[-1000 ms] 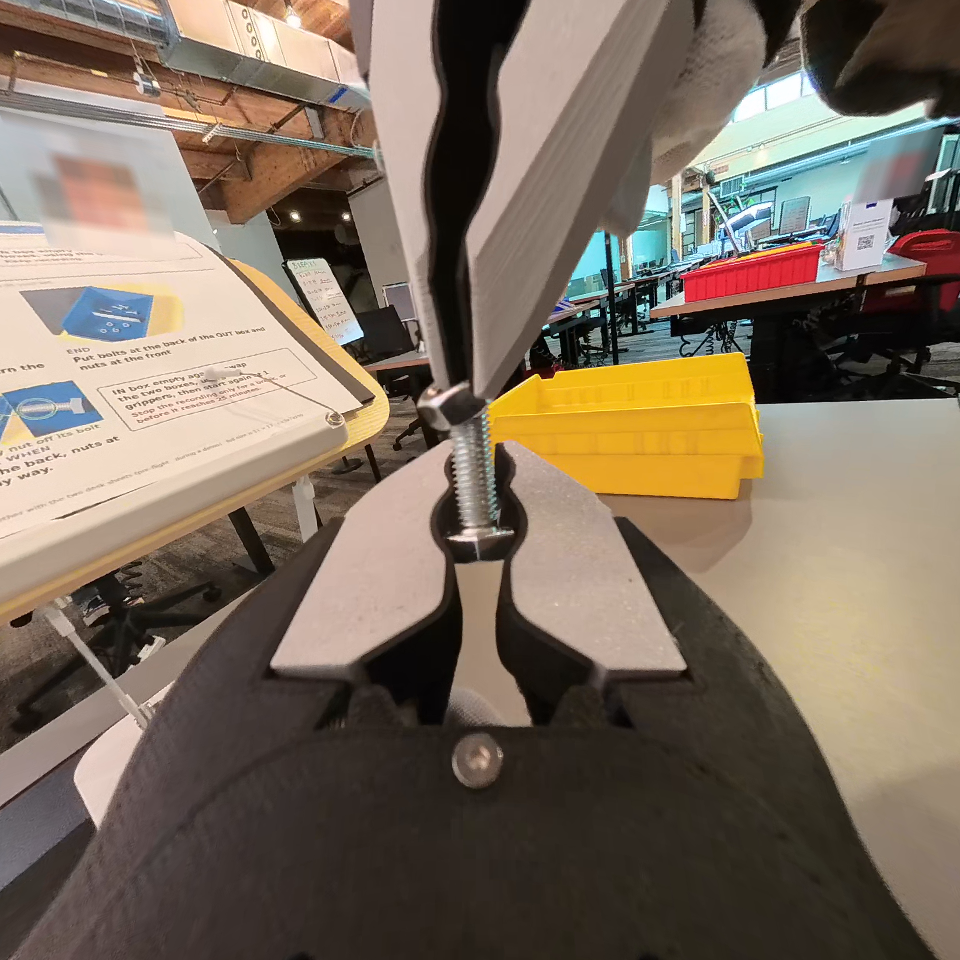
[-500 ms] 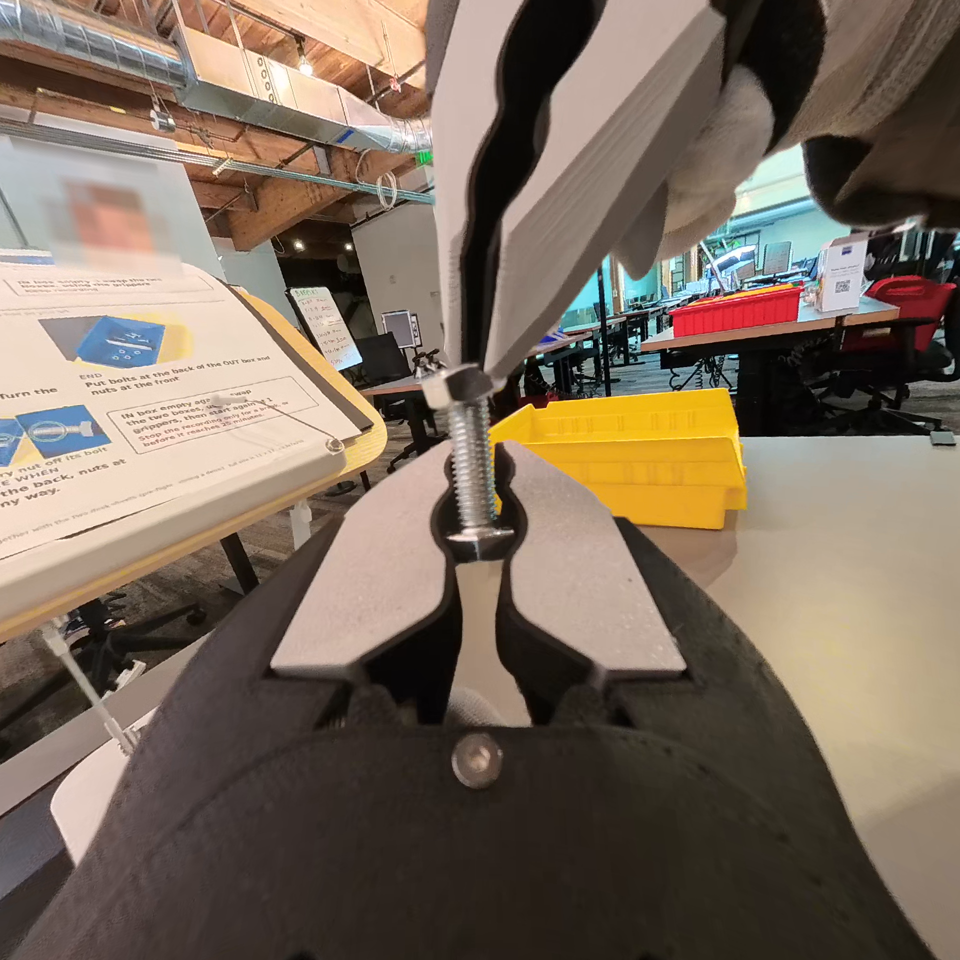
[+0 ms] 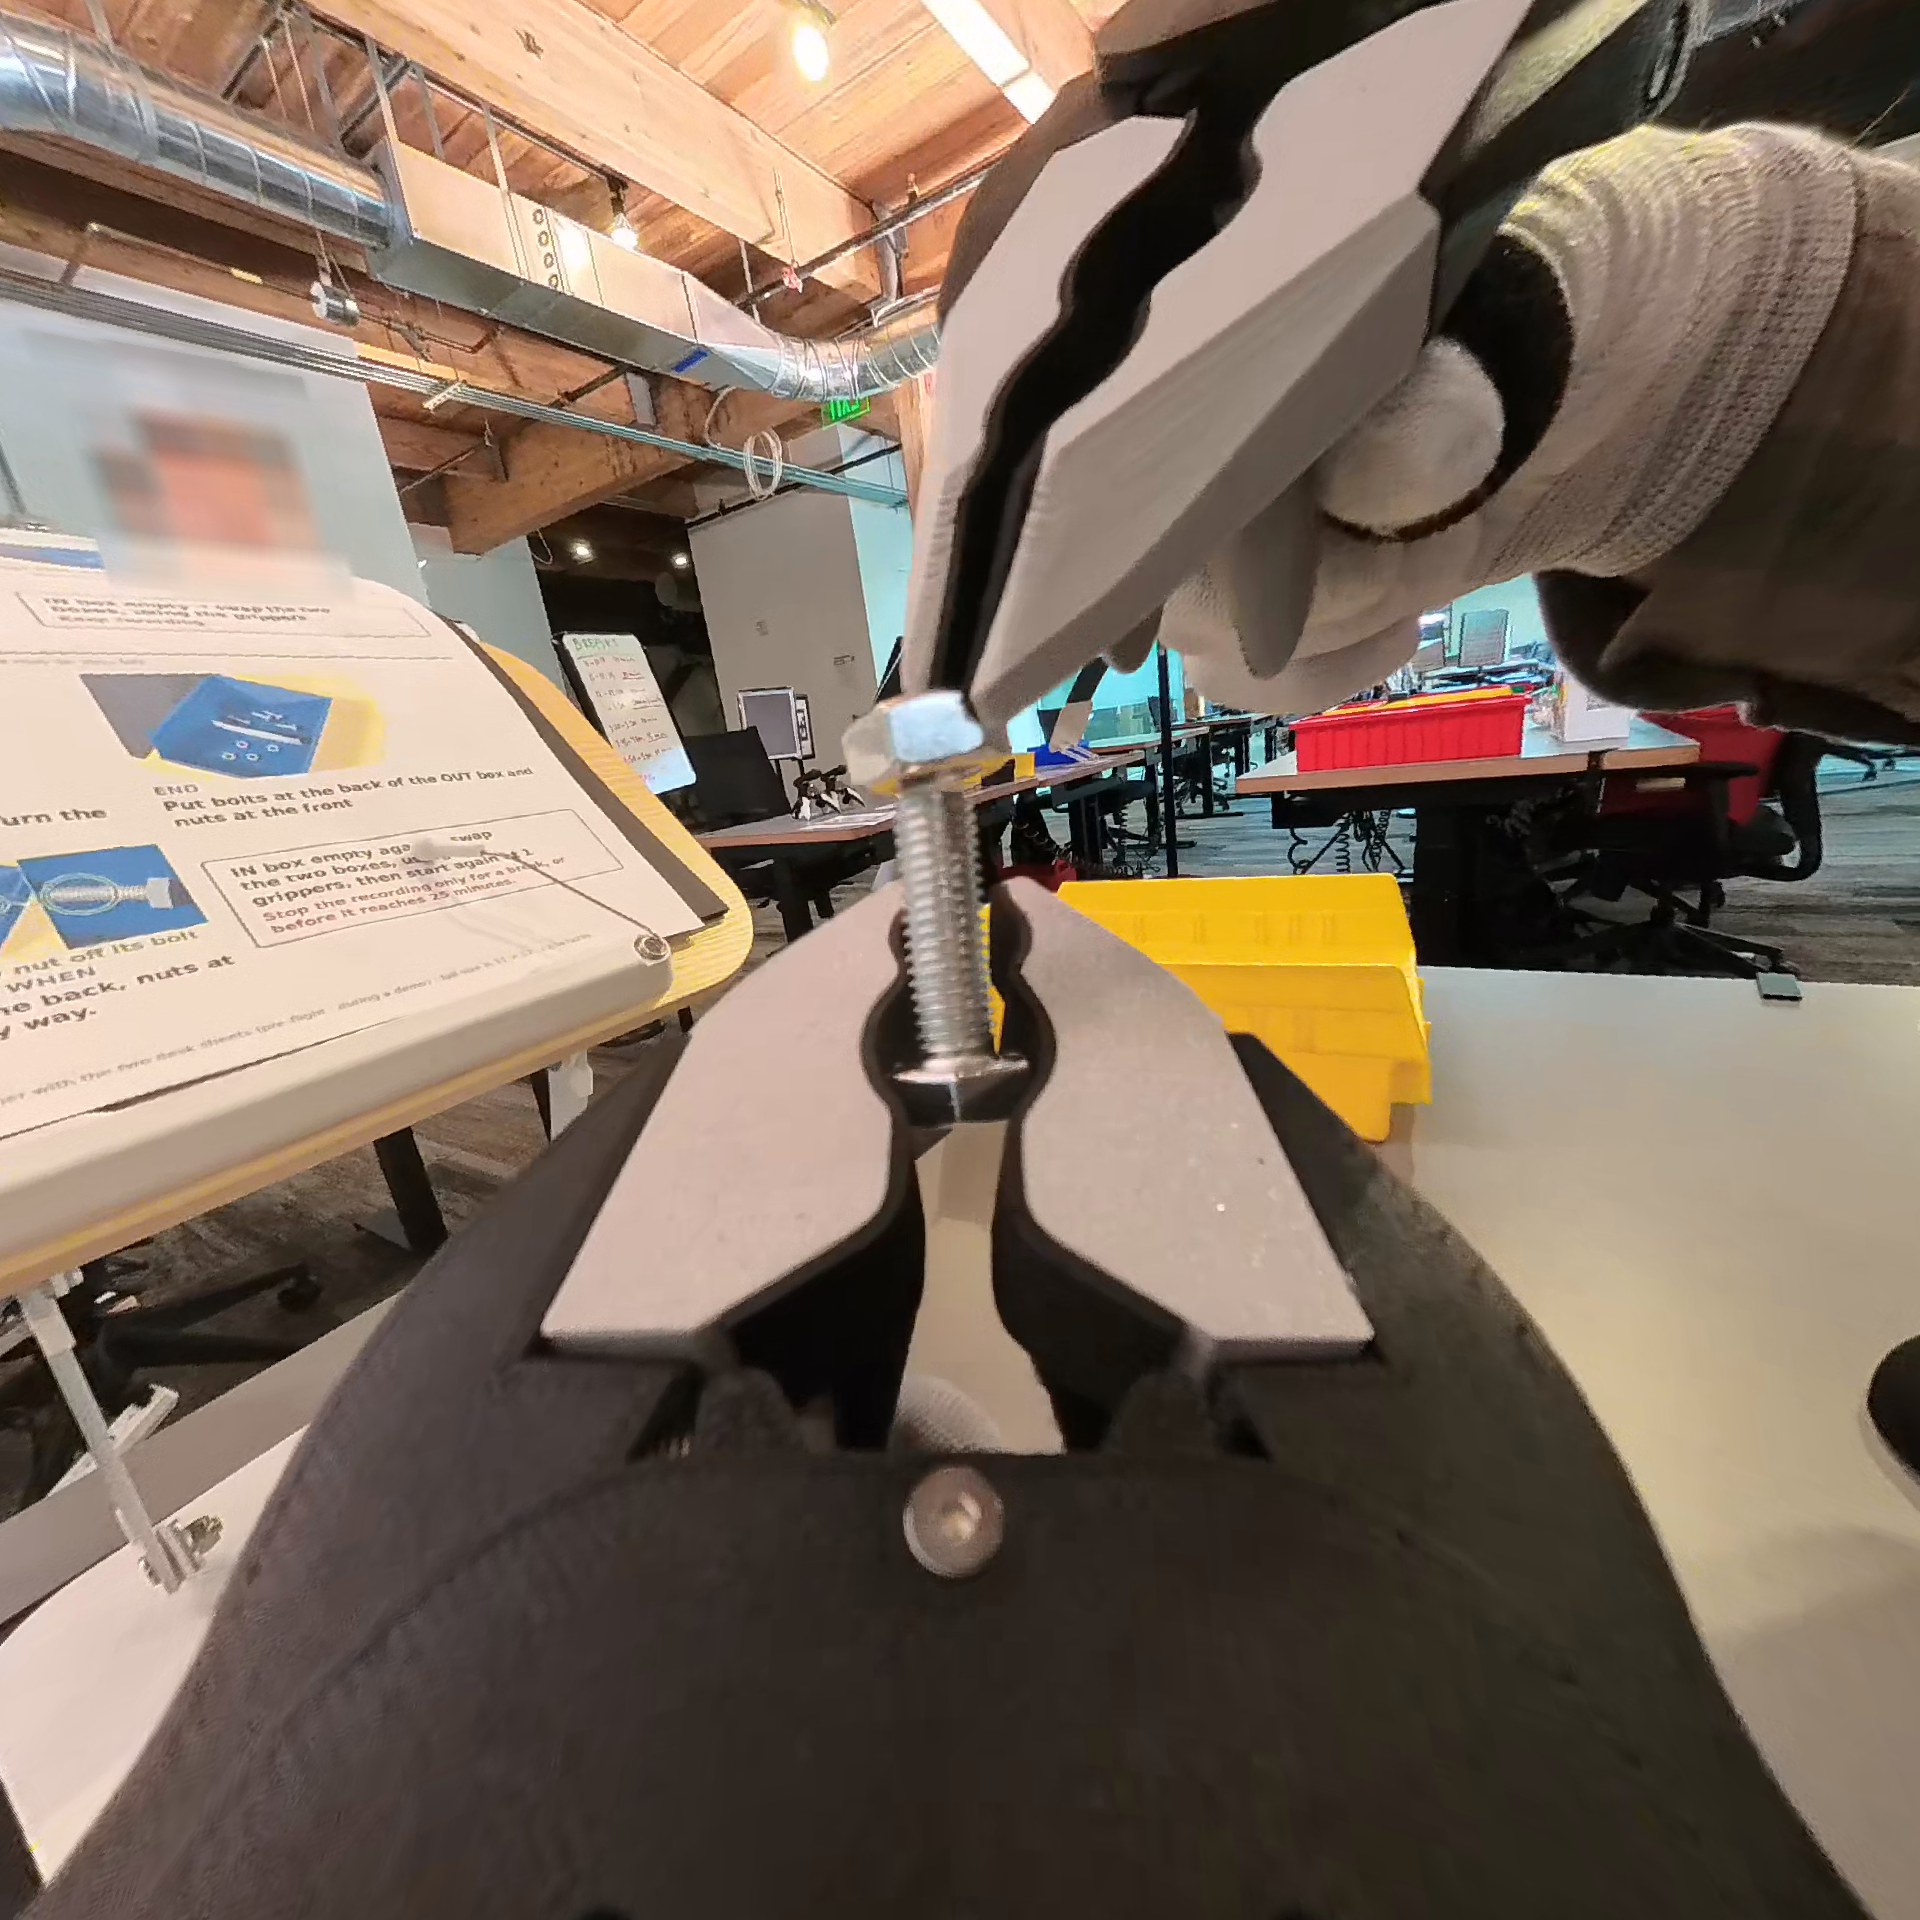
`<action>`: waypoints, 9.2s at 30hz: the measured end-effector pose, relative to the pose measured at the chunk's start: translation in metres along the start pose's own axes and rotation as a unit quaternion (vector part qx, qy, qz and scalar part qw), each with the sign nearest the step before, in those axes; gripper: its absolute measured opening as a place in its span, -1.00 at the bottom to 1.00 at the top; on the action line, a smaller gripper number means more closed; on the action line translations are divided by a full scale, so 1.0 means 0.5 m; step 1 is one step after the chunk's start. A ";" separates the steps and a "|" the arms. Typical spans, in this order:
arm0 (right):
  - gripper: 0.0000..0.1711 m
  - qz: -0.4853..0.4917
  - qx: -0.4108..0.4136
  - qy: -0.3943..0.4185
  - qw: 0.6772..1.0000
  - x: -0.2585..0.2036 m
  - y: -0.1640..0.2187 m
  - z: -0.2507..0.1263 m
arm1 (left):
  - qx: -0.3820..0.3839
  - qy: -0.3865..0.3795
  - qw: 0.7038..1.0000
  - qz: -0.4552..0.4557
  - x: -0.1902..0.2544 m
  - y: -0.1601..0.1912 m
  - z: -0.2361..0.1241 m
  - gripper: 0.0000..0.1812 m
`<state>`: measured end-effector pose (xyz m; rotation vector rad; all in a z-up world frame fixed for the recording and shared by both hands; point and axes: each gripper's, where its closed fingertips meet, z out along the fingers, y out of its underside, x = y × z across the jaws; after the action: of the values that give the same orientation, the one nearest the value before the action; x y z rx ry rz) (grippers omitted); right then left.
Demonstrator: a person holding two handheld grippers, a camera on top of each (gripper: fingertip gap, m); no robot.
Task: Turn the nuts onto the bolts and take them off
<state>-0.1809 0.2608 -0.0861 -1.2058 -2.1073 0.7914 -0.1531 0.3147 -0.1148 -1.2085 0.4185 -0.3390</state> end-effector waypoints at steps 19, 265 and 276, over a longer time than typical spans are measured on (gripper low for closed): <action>-0.97 -0.042 0.002 0.012 0.999 -0.016 -0.014 0.010 | 0.011 0.004 1.000 -0.017 0.006 -0.012 -0.002 -0.89; -0.82 0.134 0.223 0.117 0.958 -0.014 0.042 -0.002 | -0.044 0.027 0.999 -0.007 0.054 0.038 0.018 -0.89; -0.82 0.147 0.216 0.311 0.914 -0.006 0.048 0.002 | -0.058 0.003 0.998 -0.013 0.046 0.051 0.021 -0.89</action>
<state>-0.1673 0.2677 -0.1048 -1.3147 -1.1779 0.8084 -0.1271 0.3208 -0.1390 -1.3281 0.4334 -0.3441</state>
